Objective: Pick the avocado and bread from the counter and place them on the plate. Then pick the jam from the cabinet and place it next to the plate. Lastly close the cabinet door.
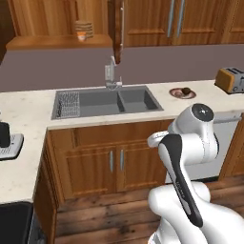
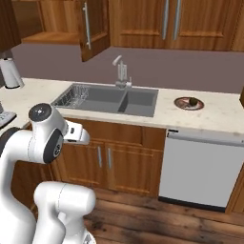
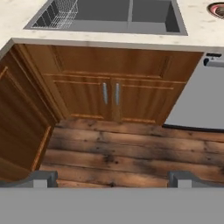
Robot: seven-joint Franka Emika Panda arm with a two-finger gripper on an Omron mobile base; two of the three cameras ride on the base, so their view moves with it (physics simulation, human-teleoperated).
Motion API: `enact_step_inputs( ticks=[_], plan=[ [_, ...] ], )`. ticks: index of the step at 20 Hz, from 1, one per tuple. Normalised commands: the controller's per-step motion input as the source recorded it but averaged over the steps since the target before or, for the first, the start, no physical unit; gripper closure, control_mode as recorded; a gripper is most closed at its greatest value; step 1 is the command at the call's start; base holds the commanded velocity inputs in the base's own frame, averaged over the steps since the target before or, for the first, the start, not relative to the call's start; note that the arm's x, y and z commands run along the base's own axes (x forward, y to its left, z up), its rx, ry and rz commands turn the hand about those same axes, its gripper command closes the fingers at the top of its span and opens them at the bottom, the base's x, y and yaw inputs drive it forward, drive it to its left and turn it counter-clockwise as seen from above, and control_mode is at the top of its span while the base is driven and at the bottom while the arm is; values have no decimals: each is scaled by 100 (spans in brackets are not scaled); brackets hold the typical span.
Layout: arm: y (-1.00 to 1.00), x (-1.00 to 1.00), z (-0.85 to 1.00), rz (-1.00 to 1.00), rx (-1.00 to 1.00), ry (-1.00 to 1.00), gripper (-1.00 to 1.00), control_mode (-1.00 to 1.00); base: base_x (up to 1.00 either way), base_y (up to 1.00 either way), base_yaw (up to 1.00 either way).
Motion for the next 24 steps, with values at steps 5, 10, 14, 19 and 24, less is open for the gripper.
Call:
enact_step_inputs(
  ticks=[5, 10, 14, 19, 24],
  plan=[
    [0, 0, 0, 0, 0, 0, -100, 100, 5, 54, 0],
    [0, 0, 0, 0, 0, 0, -100, 100, 10, 52, 0],
    [0, 0, 0, 0, 0, 0, -100, 100, 15, 44, 0],
    [0, 0, 0, 0, 0, 0, -100, 100, 29, 25, 0],
    [0, 0, 0, 0, 0, 0, -100, 100, 59, 9, 0]
  ],
)
